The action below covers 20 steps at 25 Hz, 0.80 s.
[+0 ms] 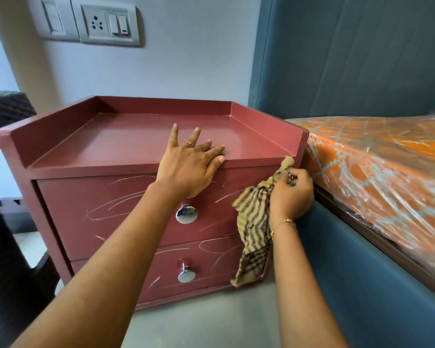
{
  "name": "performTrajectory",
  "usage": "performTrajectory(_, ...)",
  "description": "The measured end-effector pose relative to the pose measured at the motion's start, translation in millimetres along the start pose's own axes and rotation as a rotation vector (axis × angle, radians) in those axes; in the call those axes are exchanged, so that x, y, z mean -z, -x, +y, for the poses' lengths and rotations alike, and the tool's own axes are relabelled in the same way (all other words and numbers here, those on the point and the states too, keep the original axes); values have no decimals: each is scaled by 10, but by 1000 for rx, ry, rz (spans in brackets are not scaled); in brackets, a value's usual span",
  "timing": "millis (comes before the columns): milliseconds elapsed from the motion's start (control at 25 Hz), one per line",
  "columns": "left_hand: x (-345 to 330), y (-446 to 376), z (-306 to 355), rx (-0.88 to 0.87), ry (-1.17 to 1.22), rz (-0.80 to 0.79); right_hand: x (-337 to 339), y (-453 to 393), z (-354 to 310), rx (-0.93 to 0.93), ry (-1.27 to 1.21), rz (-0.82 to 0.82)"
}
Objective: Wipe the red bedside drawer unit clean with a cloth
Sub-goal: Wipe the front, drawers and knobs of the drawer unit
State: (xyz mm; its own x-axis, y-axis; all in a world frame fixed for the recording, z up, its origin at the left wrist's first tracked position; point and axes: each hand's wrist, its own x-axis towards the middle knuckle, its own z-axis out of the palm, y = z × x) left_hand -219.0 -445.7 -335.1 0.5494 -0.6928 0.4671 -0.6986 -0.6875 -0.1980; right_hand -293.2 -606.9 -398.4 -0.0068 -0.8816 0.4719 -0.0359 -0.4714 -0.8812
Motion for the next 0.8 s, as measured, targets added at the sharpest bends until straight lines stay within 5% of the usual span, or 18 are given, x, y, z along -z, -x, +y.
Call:
performTrajectory(280, -15, -13, 4, 12, -11, 18, -122, 753, -132, 437, -12, -224)
performTrajectory(520, -9, 1, -6, 4, 11, -10, -35, 39, 70, -24, 10, -37)
performTrajectory(800, -7, -3, 13, 19, -1, 20, -144, 923, -36, 561, 41, -305)
